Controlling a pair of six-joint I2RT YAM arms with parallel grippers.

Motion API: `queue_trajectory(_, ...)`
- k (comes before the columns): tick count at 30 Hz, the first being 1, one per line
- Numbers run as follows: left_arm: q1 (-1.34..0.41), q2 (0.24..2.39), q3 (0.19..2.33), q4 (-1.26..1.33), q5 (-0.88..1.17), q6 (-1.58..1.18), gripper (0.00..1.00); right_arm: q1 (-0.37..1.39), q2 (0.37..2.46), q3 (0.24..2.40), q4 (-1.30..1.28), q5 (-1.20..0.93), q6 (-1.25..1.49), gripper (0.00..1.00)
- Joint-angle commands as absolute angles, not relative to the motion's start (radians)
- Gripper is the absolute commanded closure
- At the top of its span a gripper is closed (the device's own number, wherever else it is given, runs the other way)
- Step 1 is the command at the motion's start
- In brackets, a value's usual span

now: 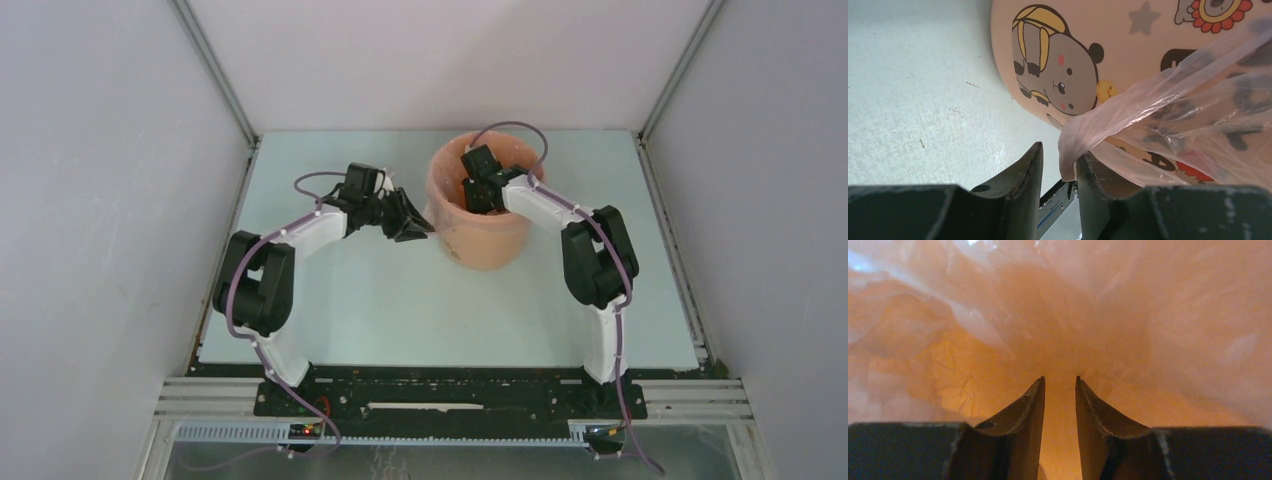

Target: Put the trash bags into the trash bin

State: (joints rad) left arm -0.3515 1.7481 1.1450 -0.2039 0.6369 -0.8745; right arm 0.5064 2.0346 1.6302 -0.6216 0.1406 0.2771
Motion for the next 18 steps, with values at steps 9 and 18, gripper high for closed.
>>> queue_trajectory(9,-0.357,1.748,1.227,-0.19,0.655,-0.884,0.64,0.5,1.99,1.634,-0.596,0.105,0.288,0.51)
queue_trajectory(18,-0.359,1.743,1.211,-0.198,0.645,-0.87,0.63,0.49,1.791,1.794,-0.743,0.094,0.297,0.26)
